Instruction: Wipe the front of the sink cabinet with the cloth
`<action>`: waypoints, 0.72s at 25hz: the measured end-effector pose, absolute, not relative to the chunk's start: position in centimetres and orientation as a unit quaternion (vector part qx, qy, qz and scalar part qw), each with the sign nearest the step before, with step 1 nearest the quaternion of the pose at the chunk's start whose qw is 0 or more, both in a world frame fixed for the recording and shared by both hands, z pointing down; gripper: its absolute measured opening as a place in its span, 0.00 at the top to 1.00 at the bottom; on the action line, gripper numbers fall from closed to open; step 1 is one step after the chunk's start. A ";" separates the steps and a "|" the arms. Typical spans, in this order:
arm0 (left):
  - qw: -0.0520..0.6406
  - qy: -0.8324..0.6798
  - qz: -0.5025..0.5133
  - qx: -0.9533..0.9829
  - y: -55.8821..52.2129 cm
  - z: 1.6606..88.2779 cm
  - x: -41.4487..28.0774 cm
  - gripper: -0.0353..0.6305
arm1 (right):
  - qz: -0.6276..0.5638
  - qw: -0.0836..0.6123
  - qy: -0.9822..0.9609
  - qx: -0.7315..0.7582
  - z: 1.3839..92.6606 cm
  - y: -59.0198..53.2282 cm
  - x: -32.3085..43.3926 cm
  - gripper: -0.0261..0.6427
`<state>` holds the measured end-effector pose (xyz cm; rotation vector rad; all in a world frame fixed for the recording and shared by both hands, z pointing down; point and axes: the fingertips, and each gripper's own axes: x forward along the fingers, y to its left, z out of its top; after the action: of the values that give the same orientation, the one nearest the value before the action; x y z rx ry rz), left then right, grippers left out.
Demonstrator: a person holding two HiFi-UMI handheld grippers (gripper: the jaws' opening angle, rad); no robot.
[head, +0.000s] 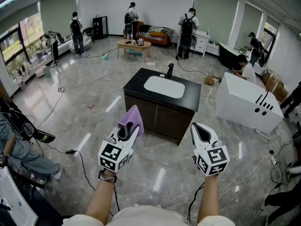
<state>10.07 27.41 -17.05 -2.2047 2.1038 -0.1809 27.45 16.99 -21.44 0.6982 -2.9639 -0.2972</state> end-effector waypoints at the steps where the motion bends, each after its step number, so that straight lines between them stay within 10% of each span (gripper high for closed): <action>1: 0.046 0.688 -0.059 -0.722 27.2 -17.2 10.2 0.88 | -0.098 0.042 -0.968 0.229 -21.4 16.8 27.4 0.95; 18: 0.059 0.665 -0.073 -0.741 31.3 -15.3 8.3 0.88 | -0.060 0.023 -0.976 0.206 -19.9 21.5 25.3 0.95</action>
<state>8.27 31.33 -15.31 -2.2434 2.0141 -0.2204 25.29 21.53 -19.93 0.6371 -3.0242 -0.1866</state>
